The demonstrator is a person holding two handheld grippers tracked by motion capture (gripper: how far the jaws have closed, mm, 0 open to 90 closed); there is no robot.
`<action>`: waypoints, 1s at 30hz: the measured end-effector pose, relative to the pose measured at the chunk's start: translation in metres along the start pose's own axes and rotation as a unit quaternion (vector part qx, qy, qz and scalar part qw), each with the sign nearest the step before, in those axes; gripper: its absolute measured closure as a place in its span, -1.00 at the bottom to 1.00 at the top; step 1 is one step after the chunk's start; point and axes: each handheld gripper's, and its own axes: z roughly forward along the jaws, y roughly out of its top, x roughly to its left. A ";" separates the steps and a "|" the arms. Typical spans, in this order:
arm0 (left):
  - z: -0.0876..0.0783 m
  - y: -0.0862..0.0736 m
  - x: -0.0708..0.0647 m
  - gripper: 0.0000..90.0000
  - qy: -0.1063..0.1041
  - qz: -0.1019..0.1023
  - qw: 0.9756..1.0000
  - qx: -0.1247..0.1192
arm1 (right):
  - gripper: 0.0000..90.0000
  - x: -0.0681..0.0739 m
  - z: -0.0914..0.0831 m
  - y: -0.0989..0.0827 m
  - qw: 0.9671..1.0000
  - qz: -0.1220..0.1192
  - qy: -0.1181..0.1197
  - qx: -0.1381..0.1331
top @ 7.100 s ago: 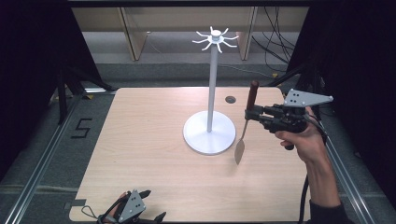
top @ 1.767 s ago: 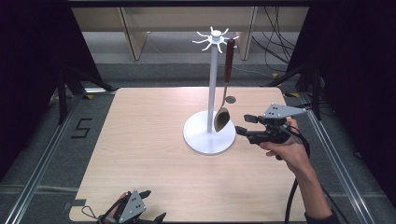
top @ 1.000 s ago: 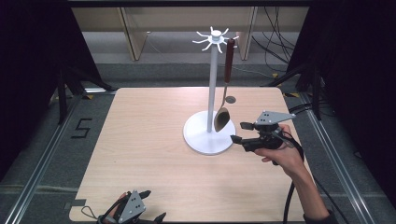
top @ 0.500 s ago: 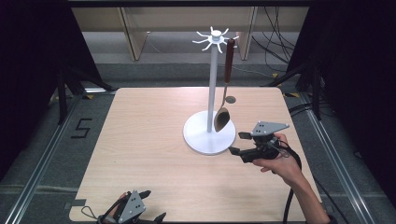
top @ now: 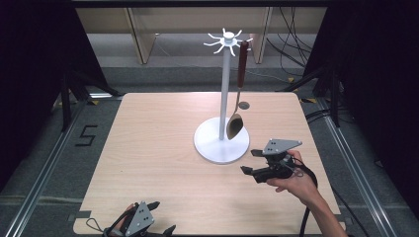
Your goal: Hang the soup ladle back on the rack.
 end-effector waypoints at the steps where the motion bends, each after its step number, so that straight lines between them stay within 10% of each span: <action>1: 0.000 0.000 0.000 -0.66 0.000 0.000 1.000 0.000 | -0.33 0.000 0.000 -0.002 1.000 -0.001 0.004 0.005; 30: 0.000 0.001 0.000 -0.66 -0.002 0.001 1.000 0.005 | -0.38 0.024 0.003 -0.042 0.999 0.017 0.022 0.028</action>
